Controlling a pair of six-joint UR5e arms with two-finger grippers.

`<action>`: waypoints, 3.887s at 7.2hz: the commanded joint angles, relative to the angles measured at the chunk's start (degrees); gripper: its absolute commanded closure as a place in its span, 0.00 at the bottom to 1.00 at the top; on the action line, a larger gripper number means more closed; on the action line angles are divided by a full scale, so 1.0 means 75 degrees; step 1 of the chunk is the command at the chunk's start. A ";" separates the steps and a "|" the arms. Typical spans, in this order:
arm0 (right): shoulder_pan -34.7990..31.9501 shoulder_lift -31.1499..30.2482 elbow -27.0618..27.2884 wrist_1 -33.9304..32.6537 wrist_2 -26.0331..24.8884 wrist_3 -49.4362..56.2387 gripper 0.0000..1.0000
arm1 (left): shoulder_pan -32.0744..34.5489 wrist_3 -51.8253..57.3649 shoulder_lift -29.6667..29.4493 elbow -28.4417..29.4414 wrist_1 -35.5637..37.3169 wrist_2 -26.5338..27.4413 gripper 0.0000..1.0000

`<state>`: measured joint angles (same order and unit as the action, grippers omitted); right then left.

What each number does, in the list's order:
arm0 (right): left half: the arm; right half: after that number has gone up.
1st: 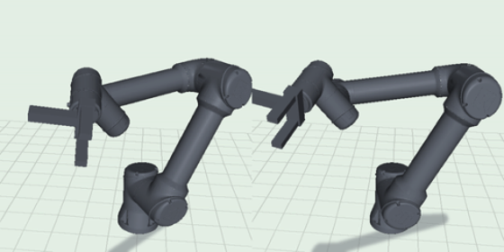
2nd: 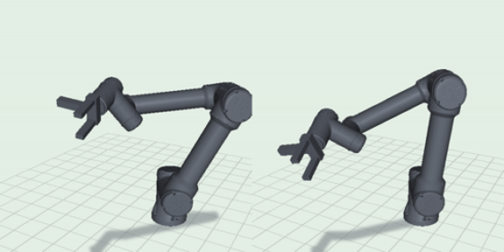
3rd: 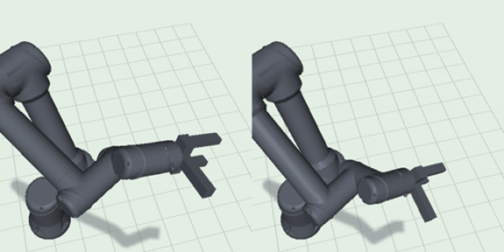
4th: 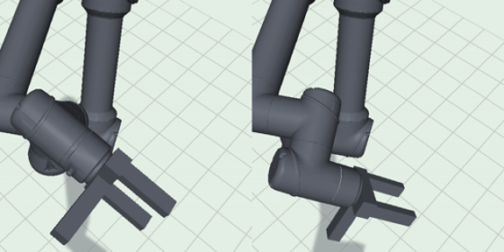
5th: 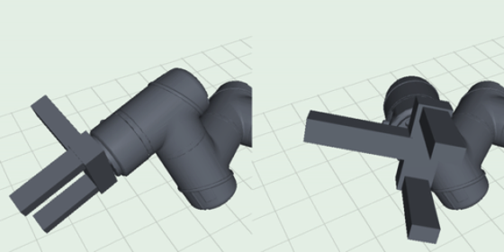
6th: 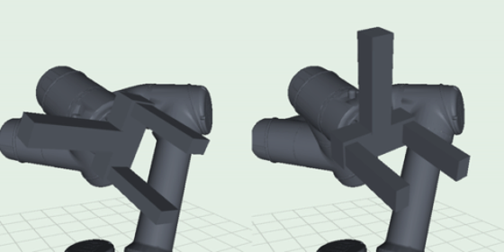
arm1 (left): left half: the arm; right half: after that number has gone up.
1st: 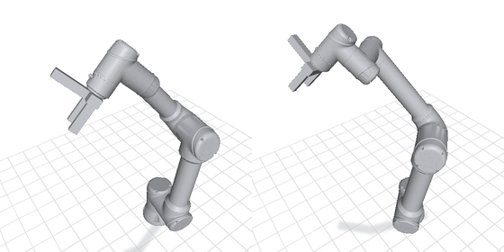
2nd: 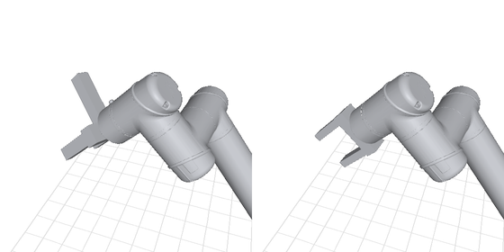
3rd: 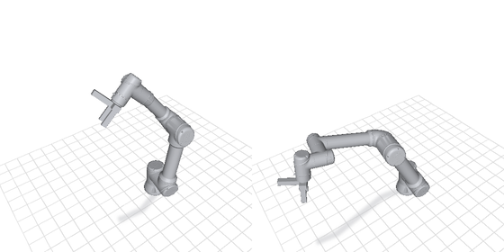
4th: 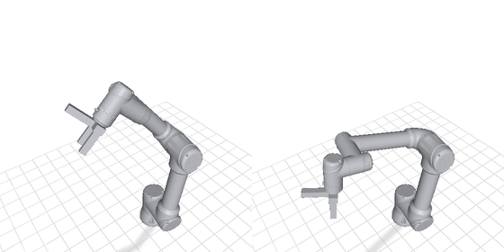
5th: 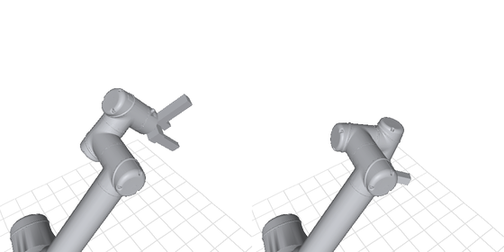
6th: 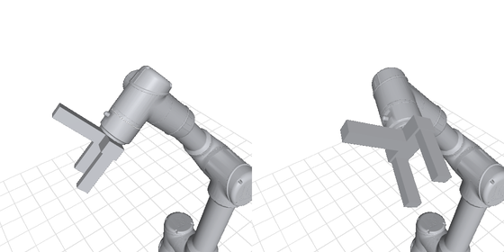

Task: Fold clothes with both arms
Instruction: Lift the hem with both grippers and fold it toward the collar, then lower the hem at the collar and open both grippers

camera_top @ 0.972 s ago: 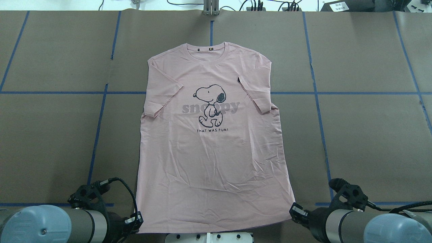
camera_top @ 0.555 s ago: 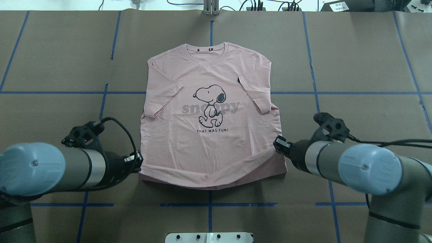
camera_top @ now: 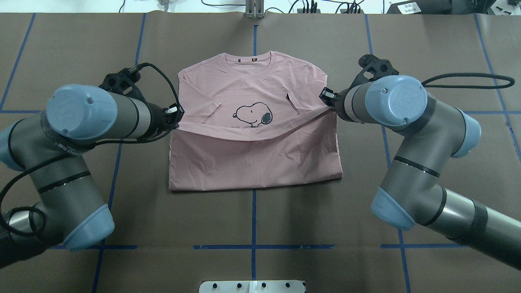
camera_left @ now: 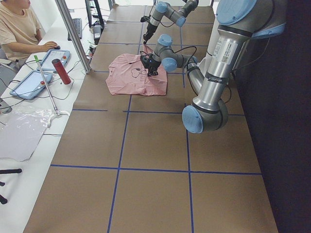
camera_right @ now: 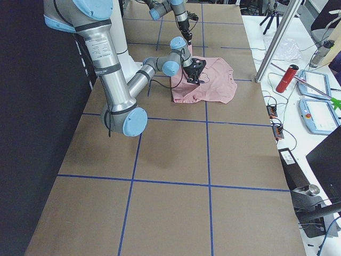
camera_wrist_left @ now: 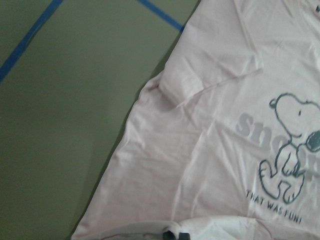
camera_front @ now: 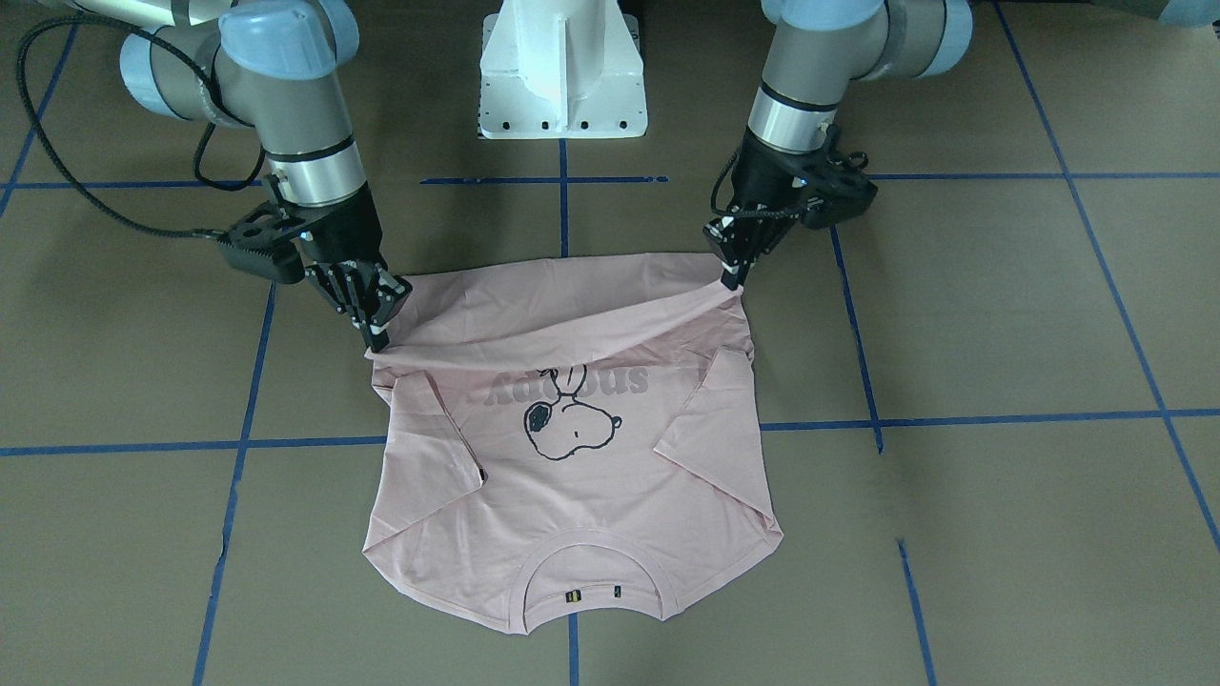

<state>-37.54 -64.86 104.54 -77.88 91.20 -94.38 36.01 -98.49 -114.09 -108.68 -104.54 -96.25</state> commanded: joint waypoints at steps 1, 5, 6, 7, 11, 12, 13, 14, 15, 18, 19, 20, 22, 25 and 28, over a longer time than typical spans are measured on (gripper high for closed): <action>-0.0675 0.0838 -0.1345 0.0013 0.0027 0.0864 1.00 | 0.0589 0.0288 -0.0360 0.1559 -0.1467 0.0292 1.00; -0.0818 0.2118 -0.3760 0.0749 0.0039 0.0924 1.00 | 0.0847 0.0637 -0.1075 0.2615 -0.1716 0.0924 1.00; -0.0842 0.2249 -0.4103 0.0913 0.0039 0.0936 1.00 | 0.0848 0.0663 -0.1297 0.3420 -0.2425 0.0950 1.00; -0.0923 0.2320 -0.4384 0.1043 0.0050 0.0936 1.00 | 0.0848 0.0675 -0.1381 0.3927 -0.2955 0.0950 1.00; -0.1005 0.2941 -0.5254 0.1044 0.0074 0.1029 1.00 | 0.0883 0.0744 -0.1440 0.4435 -0.3275 0.1079 1.00; -0.1192 0.2965 -0.5278 0.1044 0.0422 0.1041 1.00 | 0.0964 0.0896 -0.1452 0.4436 -0.3276 0.1079 1.00; -0.1193 0.2988 -0.5336 0.1044 0.0472 0.1041 1.00 | 0.0965 0.0932 -0.1452 0.4459 -0.3276 0.1079 1.00; -0.1182 0.2988 -0.5476 0.1056 0.0461 0.1041 1.00 | 0.0965 0.0932 -0.1463 0.4483 -0.3276 0.1079 1.00; -0.1170 0.3035 -0.5535 0.1160 0.0460 0.1041 1.00 | 0.0965 0.0932 -0.1487 0.4553 -0.3276 0.1079 1.00; -0.0948 0.2965 -0.5536 0.1208 0.0414 0.1041 1.00 | 0.0941 0.0932 -0.1569 0.4763 -0.3288 0.1067 0.87; -0.0936 0.2953 -0.5536 0.1208 0.0414 0.1041 1.00 | 0.0918 0.0932 -0.1662 0.4973 -0.3300 0.1067 0.82; -0.0936 0.2895 -0.5536 0.1208 0.0390 0.1064 0.85 | 0.0918 0.0921 -0.1860 0.5184 -0.3300 0.1067 0.69; -0.0936 0.2639 -0.5501 0.1324 0.0263 0.1367 0.67 | 0.0906 0.0863 -0.1885 0.5140 -0.3381 0.1079 0.55; -0.1169 0.2042 -0.4406 0.2040 0.0459 0.1592 0.61 | 0.1467 0.0944 -0.1839 0.4719 -0.3792 0.0823 0.56; -0.0820 0.0311 -0.2075 0.1923 0.1034 0.1428 0.45 | 0.1563 0.0874 -0.1664 0.4366 -0.3733 -0.0128 0.56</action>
<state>-45.09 -56.94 81.70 -63.18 97.98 -83.25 47.57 -91.85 -127.17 -75.52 -132.61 -95.86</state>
